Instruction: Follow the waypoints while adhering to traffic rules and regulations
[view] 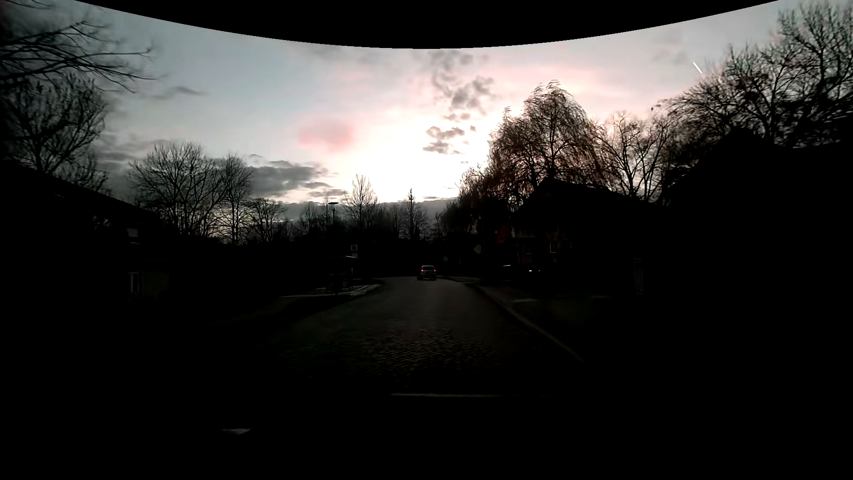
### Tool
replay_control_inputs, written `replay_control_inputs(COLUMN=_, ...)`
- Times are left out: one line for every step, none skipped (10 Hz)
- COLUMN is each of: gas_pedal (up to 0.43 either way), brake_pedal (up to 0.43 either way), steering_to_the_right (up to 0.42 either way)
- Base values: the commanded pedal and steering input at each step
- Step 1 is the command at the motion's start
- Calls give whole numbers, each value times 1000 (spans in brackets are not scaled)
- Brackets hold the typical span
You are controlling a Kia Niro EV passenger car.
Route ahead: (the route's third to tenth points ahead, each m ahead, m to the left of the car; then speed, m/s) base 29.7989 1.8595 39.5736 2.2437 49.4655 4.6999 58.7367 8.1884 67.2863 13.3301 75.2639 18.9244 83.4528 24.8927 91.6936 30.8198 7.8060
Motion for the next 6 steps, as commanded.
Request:
replay_control_inputs(gas_pedal=67, brake_pedal=0, steering_to_the_right=-10)
replay_control_inputs(gas_pedal=67, brake_pedal=0, steering_to_the_right=-10)
replay_control_inputs(gas_pedal=67, brake_pedal=0, steering_to_the_right=-9)
replay_control_inputs(gas_pedal=67, brake_pedal=0, steering_to_the_right=-6)
replay_control_inputs(gas_pedal=59, brake_pedal=0, steering_to_the_right=-4)
replay_control_inputs(gas_pedal=59, brake_pedal=0, steering_to_the_right=-5)
